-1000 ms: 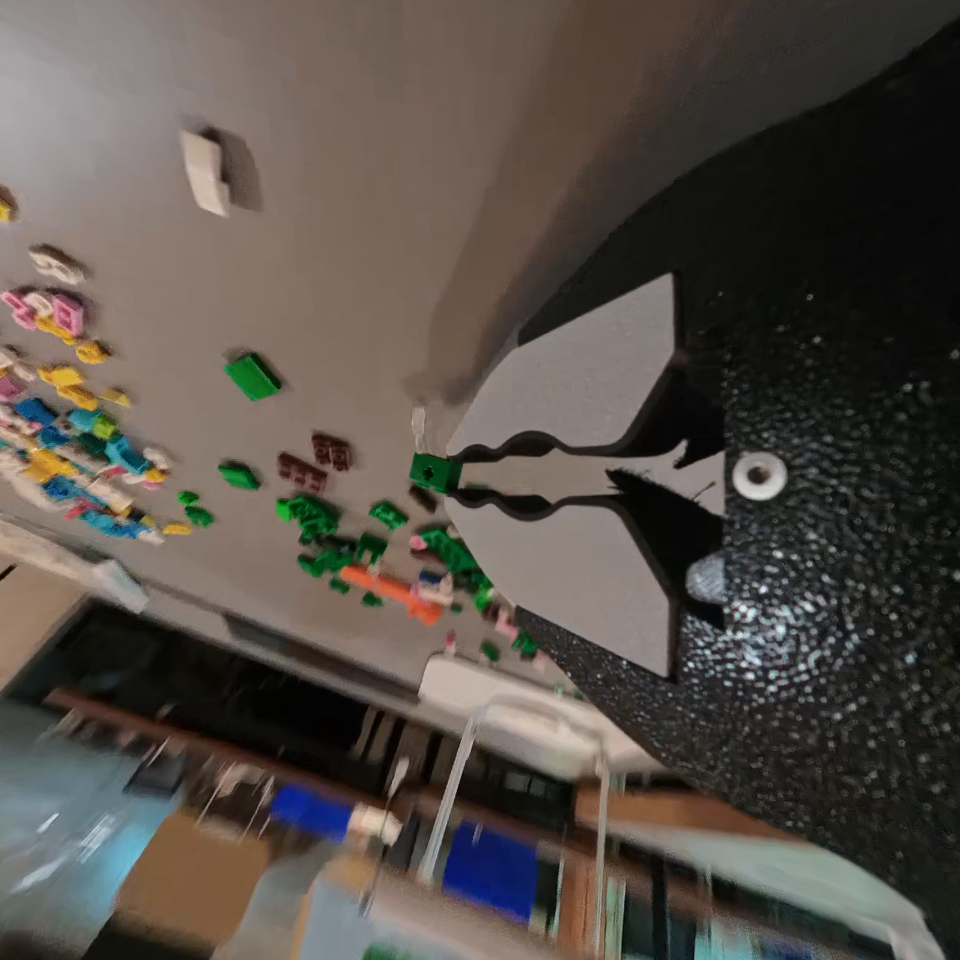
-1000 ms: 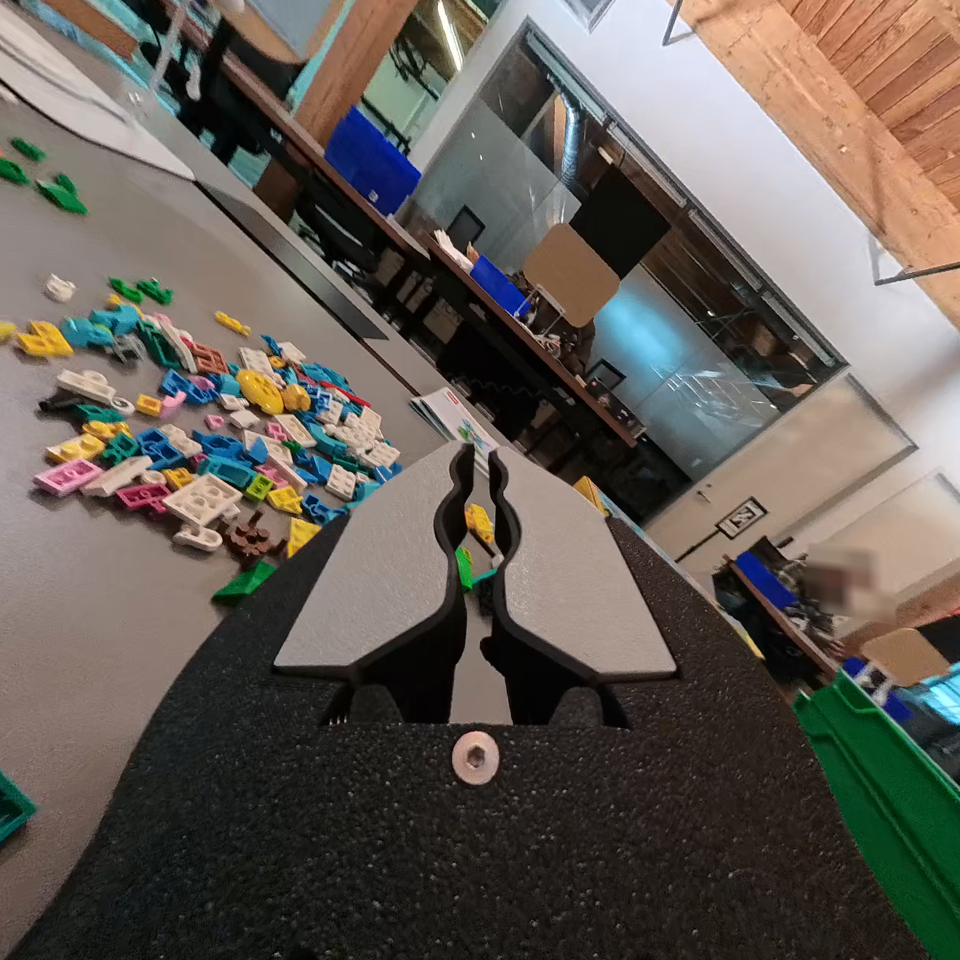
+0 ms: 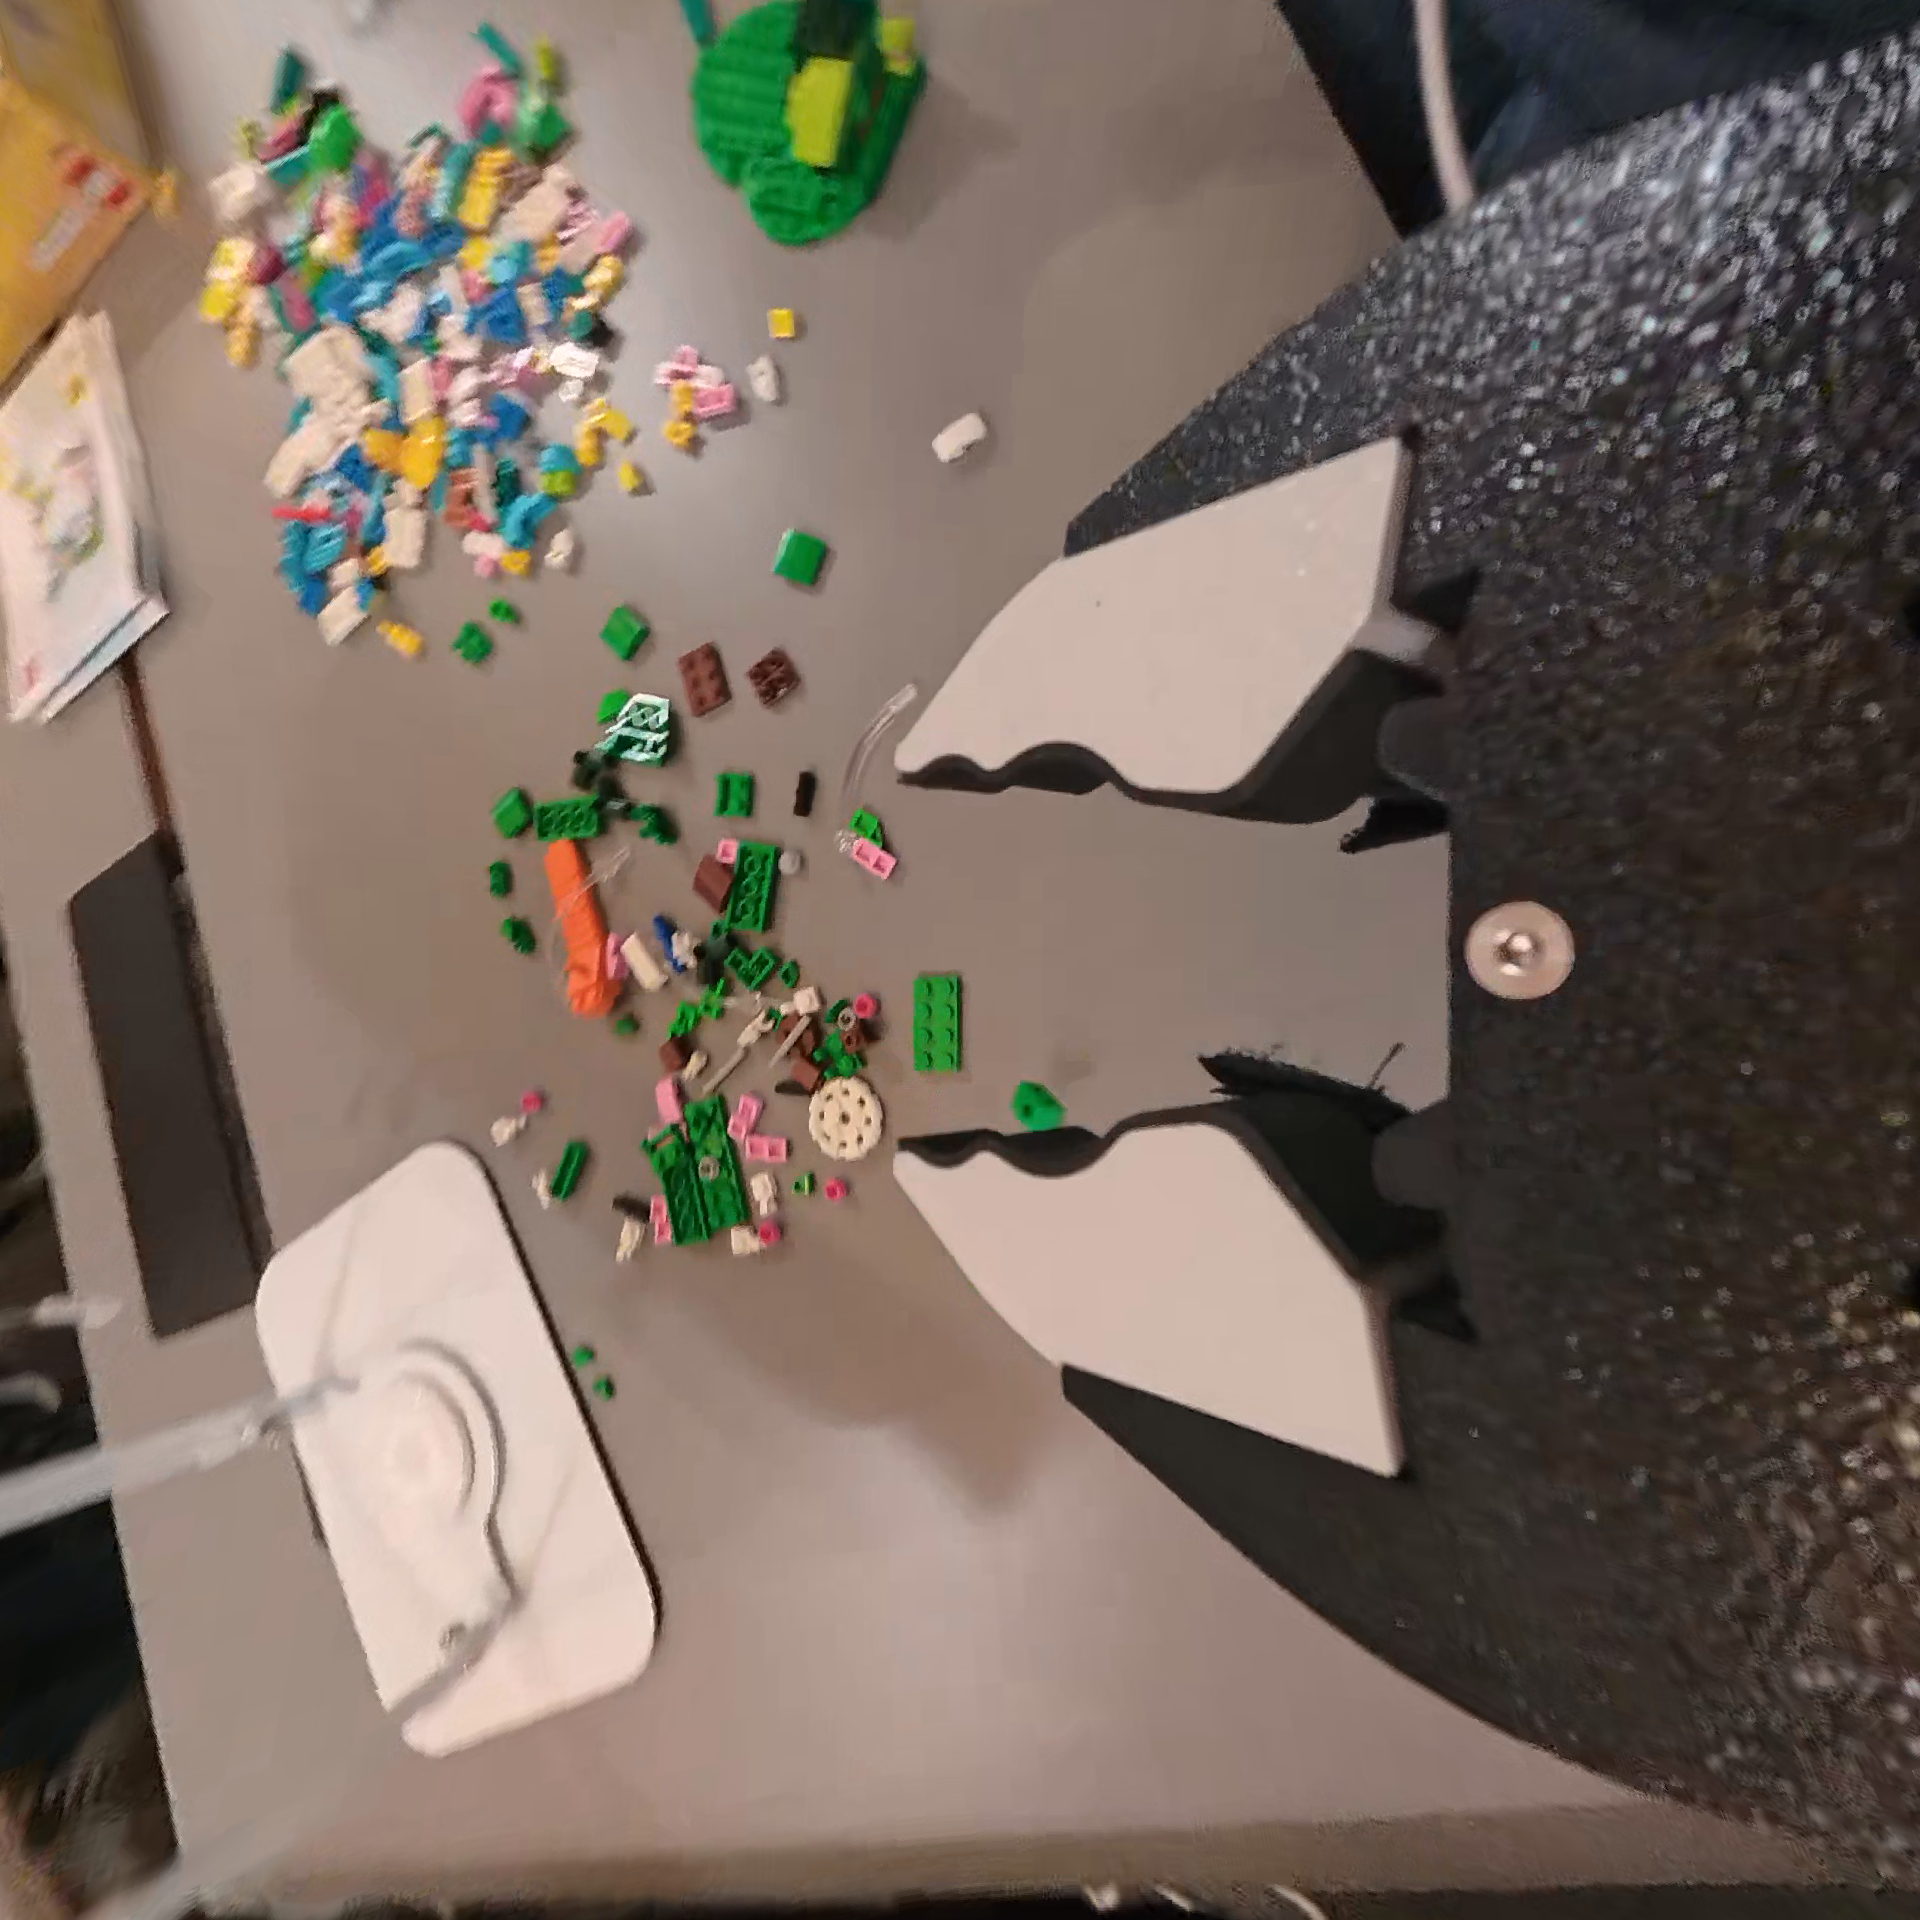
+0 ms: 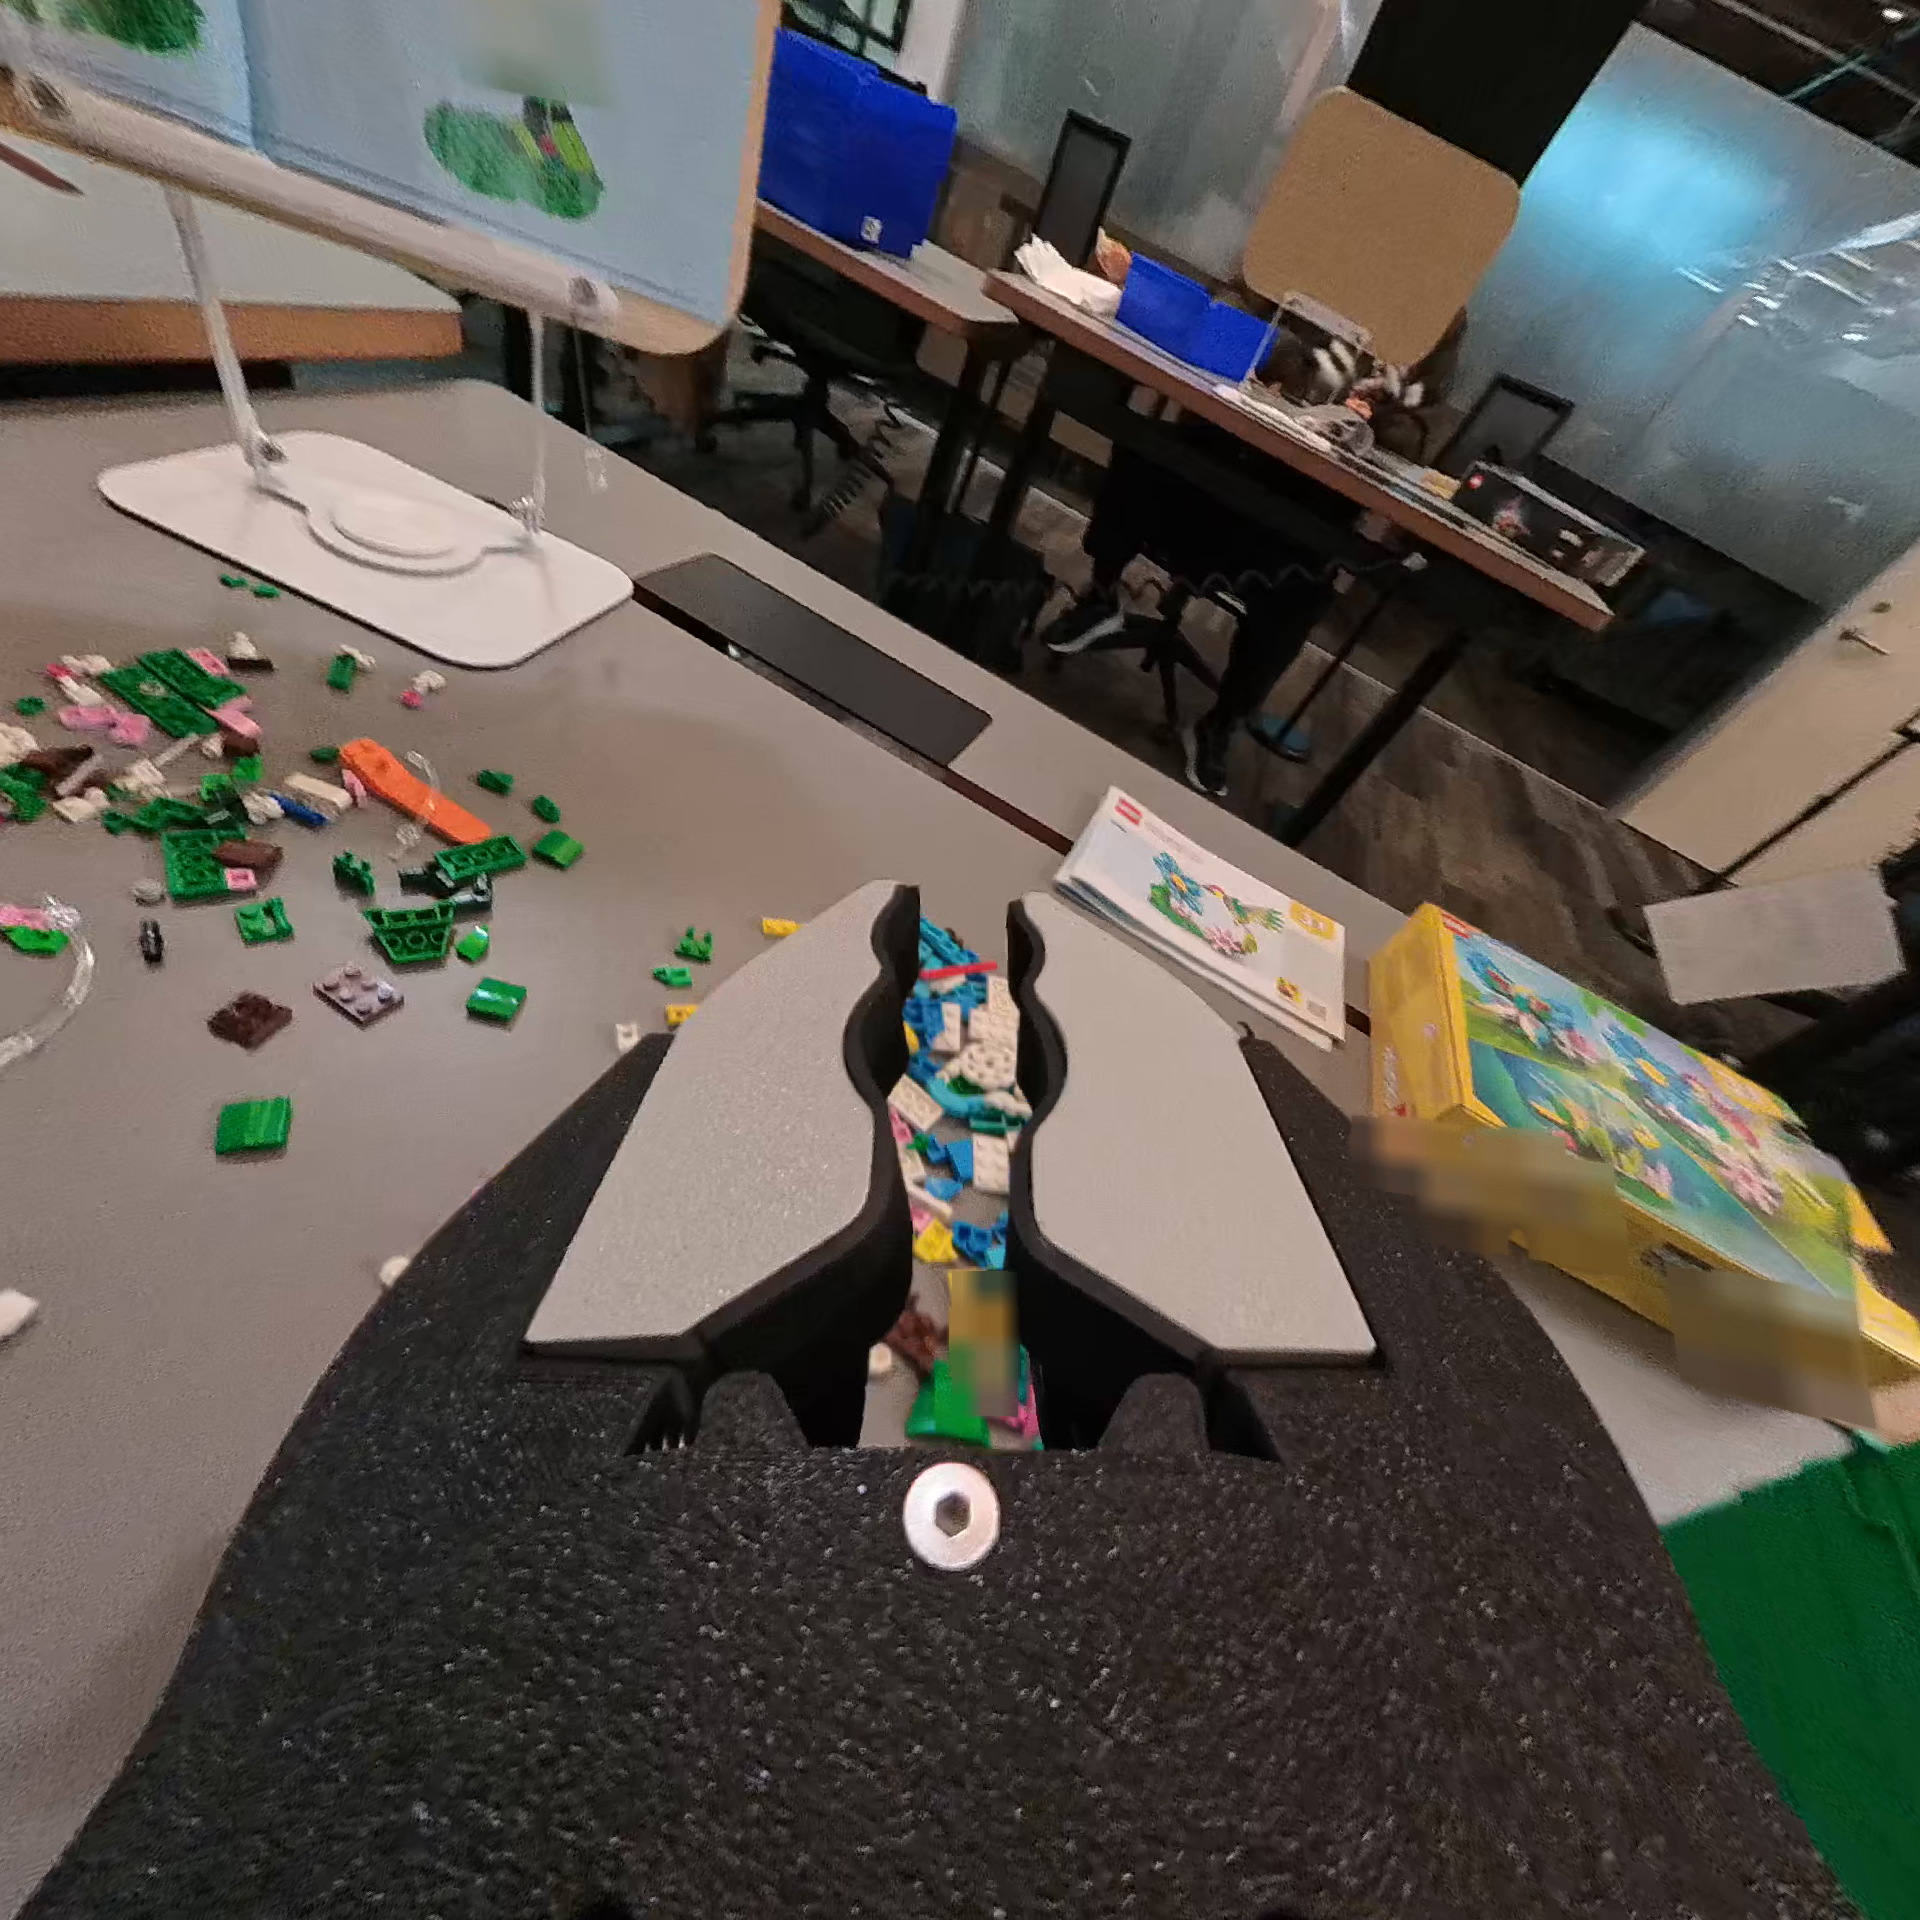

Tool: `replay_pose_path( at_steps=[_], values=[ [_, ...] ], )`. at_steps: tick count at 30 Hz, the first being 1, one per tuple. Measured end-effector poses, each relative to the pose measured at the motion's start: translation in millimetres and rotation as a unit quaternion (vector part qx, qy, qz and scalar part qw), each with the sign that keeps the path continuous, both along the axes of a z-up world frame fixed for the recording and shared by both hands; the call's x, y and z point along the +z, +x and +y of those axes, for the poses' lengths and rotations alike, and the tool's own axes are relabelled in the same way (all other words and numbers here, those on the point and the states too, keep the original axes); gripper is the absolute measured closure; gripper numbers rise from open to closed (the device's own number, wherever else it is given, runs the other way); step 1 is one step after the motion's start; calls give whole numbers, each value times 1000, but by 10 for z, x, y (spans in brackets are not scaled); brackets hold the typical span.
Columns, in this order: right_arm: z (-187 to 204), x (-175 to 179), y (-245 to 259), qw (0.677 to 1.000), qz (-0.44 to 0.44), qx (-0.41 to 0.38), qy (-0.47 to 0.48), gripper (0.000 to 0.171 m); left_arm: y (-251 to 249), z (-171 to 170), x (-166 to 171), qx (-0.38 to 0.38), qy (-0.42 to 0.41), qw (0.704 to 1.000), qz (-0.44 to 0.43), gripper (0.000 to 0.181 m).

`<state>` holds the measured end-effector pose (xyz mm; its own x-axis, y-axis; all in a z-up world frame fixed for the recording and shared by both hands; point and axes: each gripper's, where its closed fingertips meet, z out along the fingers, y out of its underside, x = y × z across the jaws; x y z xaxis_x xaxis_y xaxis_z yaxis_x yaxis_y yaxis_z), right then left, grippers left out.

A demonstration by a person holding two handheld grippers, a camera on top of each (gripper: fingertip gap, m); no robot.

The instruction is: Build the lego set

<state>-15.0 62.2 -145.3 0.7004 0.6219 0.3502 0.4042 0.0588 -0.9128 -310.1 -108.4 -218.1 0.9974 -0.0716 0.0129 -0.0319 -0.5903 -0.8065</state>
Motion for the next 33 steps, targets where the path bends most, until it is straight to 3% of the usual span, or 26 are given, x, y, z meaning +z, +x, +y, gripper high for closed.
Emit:
replay_pose_path(
  at_steps=[4, 9, 13, 21, 27, 33],
  values=[
    [155, 51, -199, 997, 9, 82, -4, 155, -139, -226, 251, 106, 44, 993, 19, 123],
    [212, 119, -201, 977, 11, 215, -9, 150, -124, -658, 306, 230, 75, 967, 75, 124],
    [149, 91, 155, 962, 2, 270, -32, 150, 78, -1250, 268, 353, 75, 930, 67, 124],
    [-161, -27, 561, 936, 0, 345, -73, 148, 664, -2633, 616, 480, 62, 866, 126, 126],
    [-462, -44, 699, 897, -33, 432, -87, 144, 1485, -3635, 534, 583, 52, 801, 128, 125],
    [-777, -94, 730, 855, -61, 501, -124, 134, 2672, -4301, -38, 647, -5, 758, 78, 124]
  ],
)
